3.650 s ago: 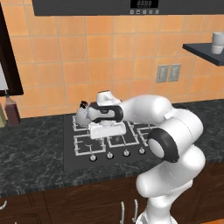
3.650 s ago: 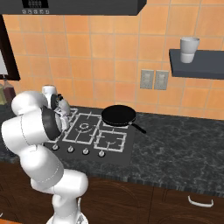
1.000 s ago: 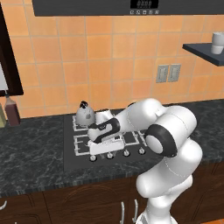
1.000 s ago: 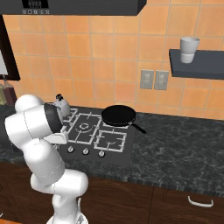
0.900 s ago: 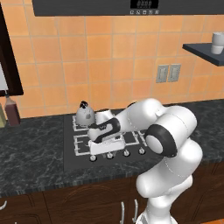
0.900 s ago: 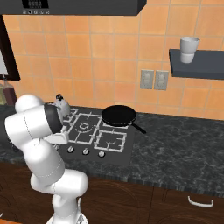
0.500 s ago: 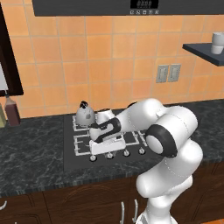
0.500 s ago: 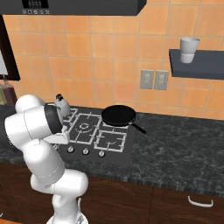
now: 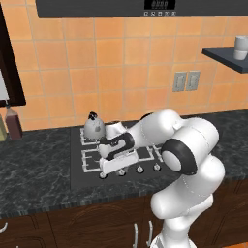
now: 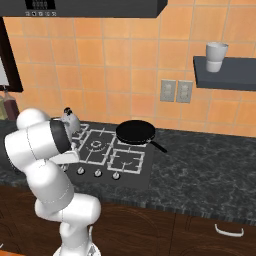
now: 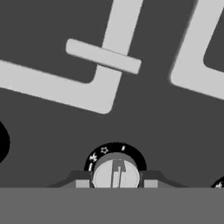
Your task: Pick the kettle from the counter and place it on a stove burner. Then turn the burner on.
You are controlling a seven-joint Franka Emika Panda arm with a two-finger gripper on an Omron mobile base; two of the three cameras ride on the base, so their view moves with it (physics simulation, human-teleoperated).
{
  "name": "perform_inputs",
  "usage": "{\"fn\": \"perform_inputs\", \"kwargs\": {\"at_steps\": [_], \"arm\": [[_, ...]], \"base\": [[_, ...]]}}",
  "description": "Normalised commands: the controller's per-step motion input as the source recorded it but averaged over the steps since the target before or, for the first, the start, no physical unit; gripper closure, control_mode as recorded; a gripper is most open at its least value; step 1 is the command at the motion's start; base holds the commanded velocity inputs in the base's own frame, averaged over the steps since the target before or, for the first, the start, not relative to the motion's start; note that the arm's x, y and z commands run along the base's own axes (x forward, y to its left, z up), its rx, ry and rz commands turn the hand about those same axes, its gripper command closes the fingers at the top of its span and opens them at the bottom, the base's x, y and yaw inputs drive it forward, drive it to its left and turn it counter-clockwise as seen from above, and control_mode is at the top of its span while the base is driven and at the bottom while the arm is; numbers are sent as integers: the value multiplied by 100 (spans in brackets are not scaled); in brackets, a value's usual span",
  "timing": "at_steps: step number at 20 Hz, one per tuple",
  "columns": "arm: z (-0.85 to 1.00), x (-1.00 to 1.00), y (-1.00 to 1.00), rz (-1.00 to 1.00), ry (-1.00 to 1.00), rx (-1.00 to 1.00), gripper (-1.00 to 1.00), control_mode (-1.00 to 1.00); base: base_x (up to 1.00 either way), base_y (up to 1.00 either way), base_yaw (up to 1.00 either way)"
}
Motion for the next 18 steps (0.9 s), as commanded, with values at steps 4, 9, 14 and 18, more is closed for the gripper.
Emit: {"fn": "perform_inputs", "kwargs": {"at_steps": [4,9,14,18], "arm": [[0,-24,0,41,0,0,100,-100],[-1,-26,0,43,0,0,100,-100],[0,-26,-1,42,0,0,100,-100],[0,-22,-6,39,-1,0,100,-100]], "base": [[0,0,0],[0,0,0],[0,0,0],[0,0,0]]}}
